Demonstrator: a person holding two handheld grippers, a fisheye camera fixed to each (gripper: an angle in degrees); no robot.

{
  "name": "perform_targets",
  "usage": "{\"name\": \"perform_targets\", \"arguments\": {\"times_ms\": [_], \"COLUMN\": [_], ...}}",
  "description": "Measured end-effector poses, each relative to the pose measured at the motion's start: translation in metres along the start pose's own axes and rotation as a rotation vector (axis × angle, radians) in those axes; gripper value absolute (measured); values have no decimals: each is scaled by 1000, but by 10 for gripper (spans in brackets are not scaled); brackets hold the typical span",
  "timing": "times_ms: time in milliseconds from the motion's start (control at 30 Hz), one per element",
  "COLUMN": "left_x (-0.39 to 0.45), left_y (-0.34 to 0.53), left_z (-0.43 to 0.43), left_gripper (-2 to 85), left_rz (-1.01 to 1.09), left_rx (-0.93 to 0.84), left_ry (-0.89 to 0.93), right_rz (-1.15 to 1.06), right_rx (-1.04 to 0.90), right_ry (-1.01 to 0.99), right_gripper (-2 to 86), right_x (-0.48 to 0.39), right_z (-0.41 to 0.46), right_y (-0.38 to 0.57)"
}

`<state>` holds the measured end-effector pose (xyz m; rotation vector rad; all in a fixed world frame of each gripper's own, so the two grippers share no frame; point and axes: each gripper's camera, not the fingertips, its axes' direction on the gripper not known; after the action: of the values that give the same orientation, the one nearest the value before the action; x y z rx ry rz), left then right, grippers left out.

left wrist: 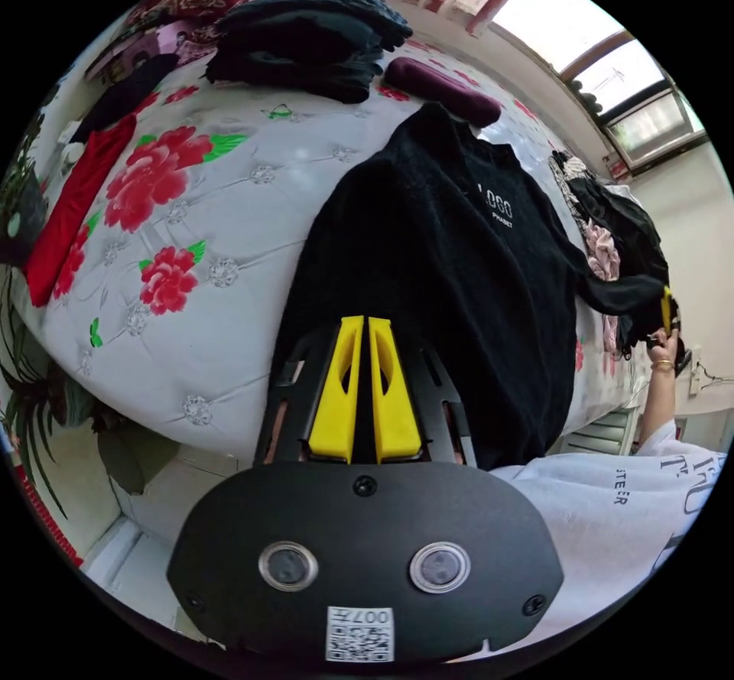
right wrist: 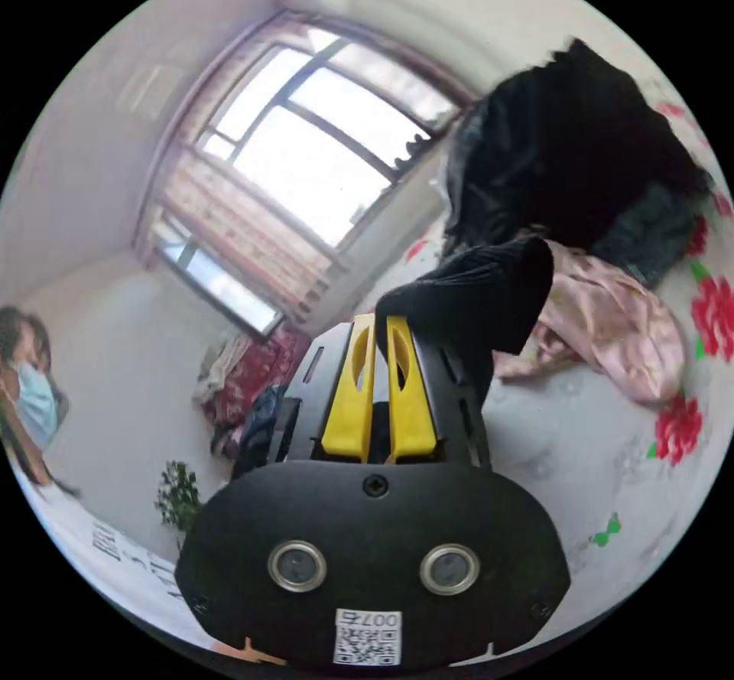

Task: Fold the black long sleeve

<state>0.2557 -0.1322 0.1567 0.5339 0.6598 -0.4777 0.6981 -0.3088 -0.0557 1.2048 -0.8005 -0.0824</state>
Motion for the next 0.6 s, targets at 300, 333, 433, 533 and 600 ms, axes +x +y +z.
{"name": "perform_targets", "arguments": {"times_ms": [300,333,433,533,600], "left_x": [-38,-44,-62,-77,-79], "left_y": [29,34,49,64,69], "left_z": [-42,-46,-57,-67,-70], "left_gripper": [-6,-6,-4,4,15], "left_rz": [-80,-90,-111,-104,-72], "left_rx": [103,113,134,149,157], "left_ry": [39,41,51,54,50], "right_rz": [-899,-895,-909,-859,-868], "right_rx": [-441,-571,-994,-1306,-1312], "right_ry": [-504,-532,-510,-437,-386], "right_gripper": [19,23,34,44,49], "right_x": [-298,-305,-297,-272,-266], "right_z": [79,94,133,150,146], "right_y": [242,288,401,466,469]}}
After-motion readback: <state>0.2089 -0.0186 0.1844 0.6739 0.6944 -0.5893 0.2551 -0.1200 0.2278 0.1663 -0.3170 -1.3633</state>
